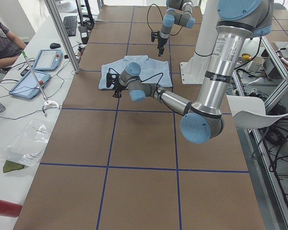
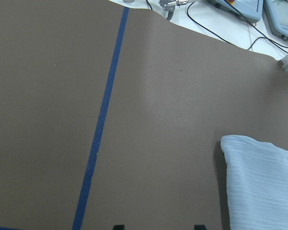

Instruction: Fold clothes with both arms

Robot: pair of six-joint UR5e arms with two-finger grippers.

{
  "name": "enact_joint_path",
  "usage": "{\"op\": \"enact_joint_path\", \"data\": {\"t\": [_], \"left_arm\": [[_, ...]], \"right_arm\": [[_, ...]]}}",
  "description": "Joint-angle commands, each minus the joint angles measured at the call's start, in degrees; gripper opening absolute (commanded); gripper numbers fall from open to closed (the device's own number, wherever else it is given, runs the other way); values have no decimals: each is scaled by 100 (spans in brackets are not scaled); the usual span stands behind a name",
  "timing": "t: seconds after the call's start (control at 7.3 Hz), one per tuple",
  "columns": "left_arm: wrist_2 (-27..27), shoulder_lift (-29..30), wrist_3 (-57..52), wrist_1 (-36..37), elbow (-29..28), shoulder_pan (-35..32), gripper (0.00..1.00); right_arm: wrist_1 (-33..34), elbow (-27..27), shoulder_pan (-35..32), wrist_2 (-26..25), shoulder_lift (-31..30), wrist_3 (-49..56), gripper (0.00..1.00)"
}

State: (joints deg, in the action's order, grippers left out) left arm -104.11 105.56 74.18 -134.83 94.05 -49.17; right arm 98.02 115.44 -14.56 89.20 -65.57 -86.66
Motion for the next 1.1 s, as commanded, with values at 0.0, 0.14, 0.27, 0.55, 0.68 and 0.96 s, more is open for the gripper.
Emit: {"op": "enact_joint_path", "data": {"t": [0.0, 0.14, 0.27, 0.55, 0.68, 0.96], "left_arm": [[-4, 0, 0, 0, 8, 4, 57], [-4, 0, 0, 9, 34, 4, 57], [-4, 9, 0, 35, 43, 12, 57], [5, 26, 0, 44, 43, 13, 57], [5, 26, 0, 44, 43, 13, 57], [5, 35, 9, 44, 43, 4, 58]], "right_arm": [[-696, -74, 434, -252, -79, -3283, 99], [-722, -135, 532, -506, -70, -4018, 97], [-783, -205, 550, -517, -62, -4669, 92], [-1196, -468, 524, -552, -79, -5053, 85], [-1215, -513, 472, -544, -62, -5053, 82], [-1188, -531, 463, -535, -96, -5053, 78]]}}
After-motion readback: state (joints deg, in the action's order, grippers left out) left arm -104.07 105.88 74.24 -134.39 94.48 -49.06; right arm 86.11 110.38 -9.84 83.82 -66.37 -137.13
